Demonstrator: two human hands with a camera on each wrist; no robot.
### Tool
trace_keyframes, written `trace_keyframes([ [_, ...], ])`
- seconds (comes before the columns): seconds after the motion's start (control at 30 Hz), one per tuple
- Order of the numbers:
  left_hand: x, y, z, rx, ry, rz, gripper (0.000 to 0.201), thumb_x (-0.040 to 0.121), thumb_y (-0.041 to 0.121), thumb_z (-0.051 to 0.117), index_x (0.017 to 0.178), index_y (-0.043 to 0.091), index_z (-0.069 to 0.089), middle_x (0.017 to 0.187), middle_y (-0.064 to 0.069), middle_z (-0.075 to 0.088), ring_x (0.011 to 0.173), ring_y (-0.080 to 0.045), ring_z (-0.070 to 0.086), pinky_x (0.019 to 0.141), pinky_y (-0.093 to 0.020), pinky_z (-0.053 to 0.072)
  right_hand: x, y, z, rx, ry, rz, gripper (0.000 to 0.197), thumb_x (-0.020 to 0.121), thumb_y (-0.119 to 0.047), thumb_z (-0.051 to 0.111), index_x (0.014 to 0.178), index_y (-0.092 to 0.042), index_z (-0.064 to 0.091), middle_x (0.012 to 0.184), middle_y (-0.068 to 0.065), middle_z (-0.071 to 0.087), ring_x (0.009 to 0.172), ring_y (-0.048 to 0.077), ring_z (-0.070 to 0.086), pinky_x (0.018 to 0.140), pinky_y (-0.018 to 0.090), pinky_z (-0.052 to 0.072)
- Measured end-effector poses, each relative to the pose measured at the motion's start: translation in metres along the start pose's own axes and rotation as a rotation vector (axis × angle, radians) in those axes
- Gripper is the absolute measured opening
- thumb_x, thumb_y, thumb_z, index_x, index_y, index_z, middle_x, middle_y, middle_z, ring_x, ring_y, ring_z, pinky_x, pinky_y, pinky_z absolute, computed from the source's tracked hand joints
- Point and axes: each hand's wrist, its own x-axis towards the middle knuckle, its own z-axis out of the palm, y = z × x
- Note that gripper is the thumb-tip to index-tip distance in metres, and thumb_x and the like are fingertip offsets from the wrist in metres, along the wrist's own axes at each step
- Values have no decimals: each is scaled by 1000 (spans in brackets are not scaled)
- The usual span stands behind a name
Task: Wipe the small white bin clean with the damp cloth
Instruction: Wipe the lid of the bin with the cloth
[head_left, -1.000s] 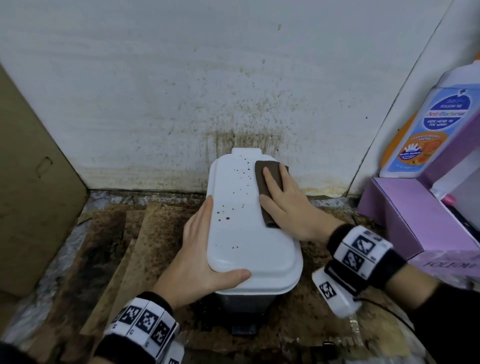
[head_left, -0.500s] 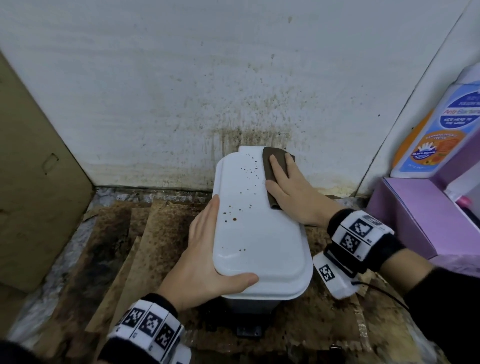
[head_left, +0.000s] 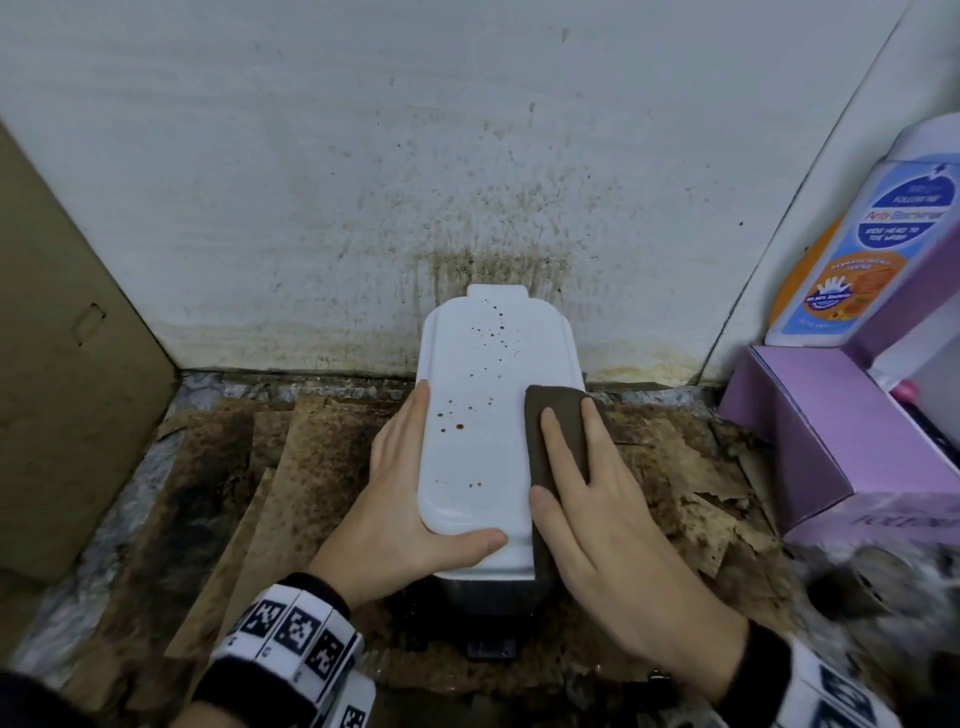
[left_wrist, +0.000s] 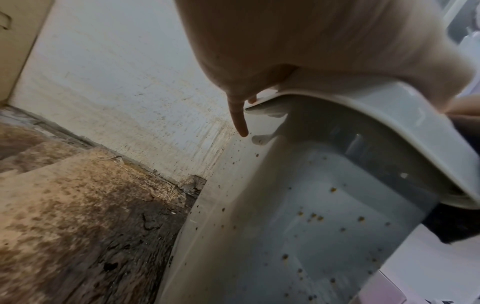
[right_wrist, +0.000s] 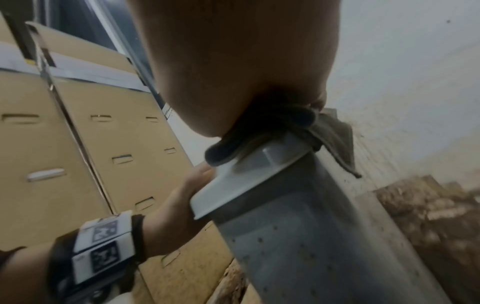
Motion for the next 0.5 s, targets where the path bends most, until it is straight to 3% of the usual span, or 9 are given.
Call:
trace_keyframes([
  [0.23,2,0,-1,-5,-5,-7,137,60,71,81,159,43,-10,165,27,-5,154,-4,-5,123,-48,15,64,26,-24,65,-75,-20,72,109,-53,25,164,-27,-14,171,4,-27,159,20,-23,131,46,2],
  [0.3,2,0,-2,-3,-5,-5,136,60,71,80,159,44,-10,165,27,-5,154,-5,-4,122,-47,15,87,30,-34,99,-111,-14,71,111,-48,29,165,-25,-12,171,3,-25,159,23,-20,130,43,1],
  [0.43,1,1,-2,-14,-9,-9,136,60,71,80,159,42,-10,165,27,-4,153,-4,-4,121,-43,15,104,34,-38,200,-104,-15,72,111,-48,34,166,-26,-8,171,1,-28,160,20,-15,119,27,2],
  [0.5,1,1,-2,-8,-12,-10,137,60,70,80,159,41,-10,165,26,-5,153,-3,-4,120,-41,14,98,36,-32,232,-78,-12,71,110,-49,33,166,-29,-7,171,-3,-28,160,17,-15,123,29,1],
])
